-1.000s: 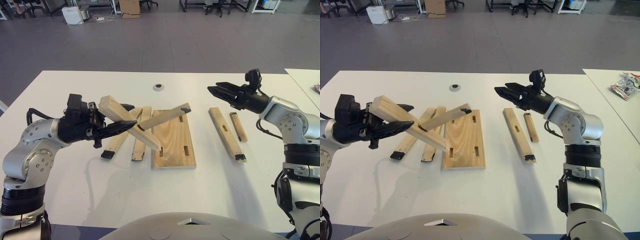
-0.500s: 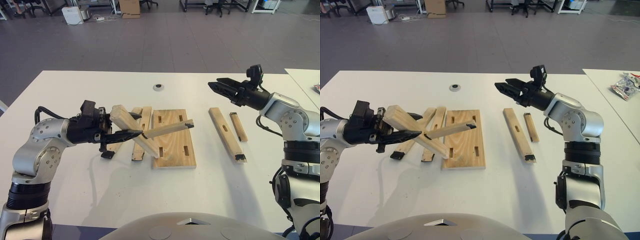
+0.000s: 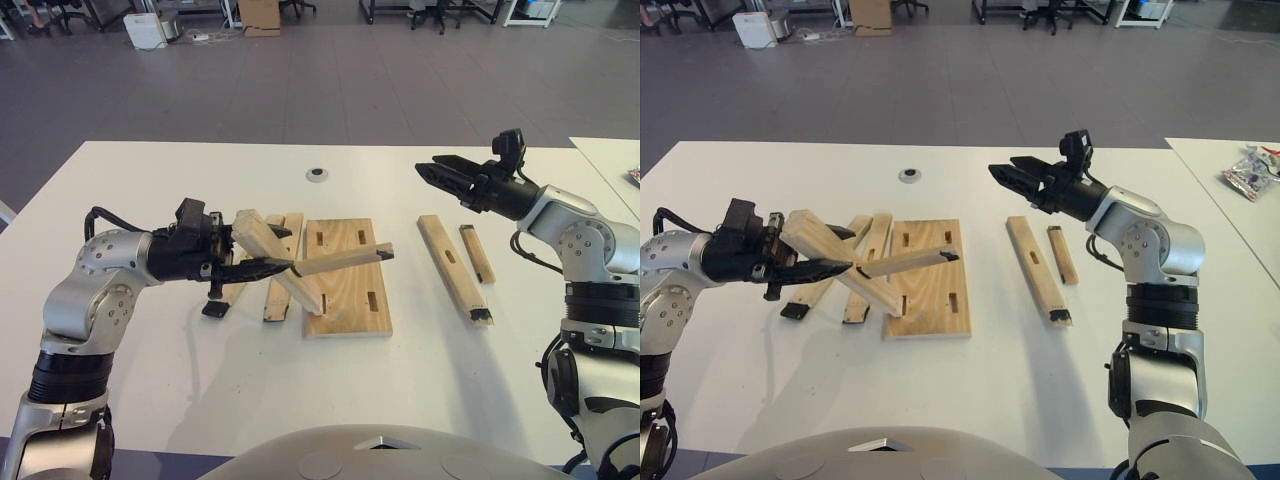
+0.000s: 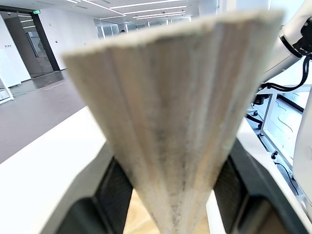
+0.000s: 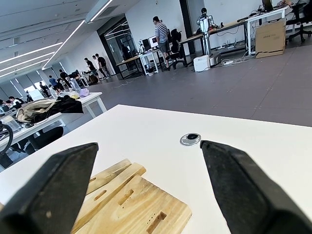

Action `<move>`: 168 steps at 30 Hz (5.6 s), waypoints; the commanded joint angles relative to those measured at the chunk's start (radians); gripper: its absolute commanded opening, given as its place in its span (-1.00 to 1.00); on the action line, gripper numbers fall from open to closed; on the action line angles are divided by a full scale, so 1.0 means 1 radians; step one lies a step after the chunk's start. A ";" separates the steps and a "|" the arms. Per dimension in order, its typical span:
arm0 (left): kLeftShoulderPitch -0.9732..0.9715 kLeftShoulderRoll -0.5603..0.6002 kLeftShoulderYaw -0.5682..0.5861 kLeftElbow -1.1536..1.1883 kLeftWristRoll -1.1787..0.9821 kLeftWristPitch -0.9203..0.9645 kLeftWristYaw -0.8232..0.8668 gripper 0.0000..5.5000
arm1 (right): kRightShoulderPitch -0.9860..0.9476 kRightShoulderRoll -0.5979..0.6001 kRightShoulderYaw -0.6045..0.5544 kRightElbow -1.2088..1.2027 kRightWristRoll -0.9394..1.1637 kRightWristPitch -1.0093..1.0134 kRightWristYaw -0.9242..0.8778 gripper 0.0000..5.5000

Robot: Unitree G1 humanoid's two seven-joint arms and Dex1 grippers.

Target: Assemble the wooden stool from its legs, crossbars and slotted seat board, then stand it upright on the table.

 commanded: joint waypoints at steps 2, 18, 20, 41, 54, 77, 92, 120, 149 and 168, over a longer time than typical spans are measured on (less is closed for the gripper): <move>-0.028 -0.003 -0.013 0.024 0.023 -0.017 -0.016 -0.25 | 0.006 0.003 -0.011 -0.013 -0.006 -0.009 -0.009 0.42; -0.062 0.004 -0.105 0.067 0.119 -0.038 -0.030 -0.25 | 0.033 0.027 -0.012 -0.039 0.001 -0.008 -0.023 0.42; -0.058 0.006 -0.118 0.063 0.129 -0.036 -0.028 -0.25 | 0.036 0.029 -0.012 -0.041 0.001 -0.006 -0.023 0.42; -0.105 0.182 -0.415 0.007 0.244 0.192 0.009 -0.25 | 0.169 0.138 0.132 -0.140 -0.121 -0.048 -0.112 0.42; -0.022 0.129 -0.295 0.005 0.277 0.198 0.210 0.56 | 0.161 0.145 0.113 -0.129 -0.127 -0.064 -0.116 0.42; 0.345 -0.110 -0.045 0.078 0.467 0.205 0.747 0.74 | 0.146 0.145 0.120 -0.128 -0.134 -0.064 -0.115 0.42; 0.334 -0.076 -0.013 0.174 0.500 0.164 0.678 -0.17 | 0.158 0.165 0.109 -0.128 -0.133 -0.072 -0.144 0.42; -0.212 0.080 0.287 -0.015 -0.615 0.704 0.351 -0.24 | -0.391 0.258 -0.164 -0.077 0.731 0.280 -0.258 0.96; -0.261 0.006 0.255 -0.014 -0.661 0.641 0.557 -0.11 | -0.340 0.219 -0.074 -0.098 0.738 0.259 -0.274 -0.23; 0.236 -0.241 0.488 -0.104 -0.249 0.154 0.704 0.14 | 0.097 -0.244 0.021 -0.279 0.159 -0.105 0.308 -0.25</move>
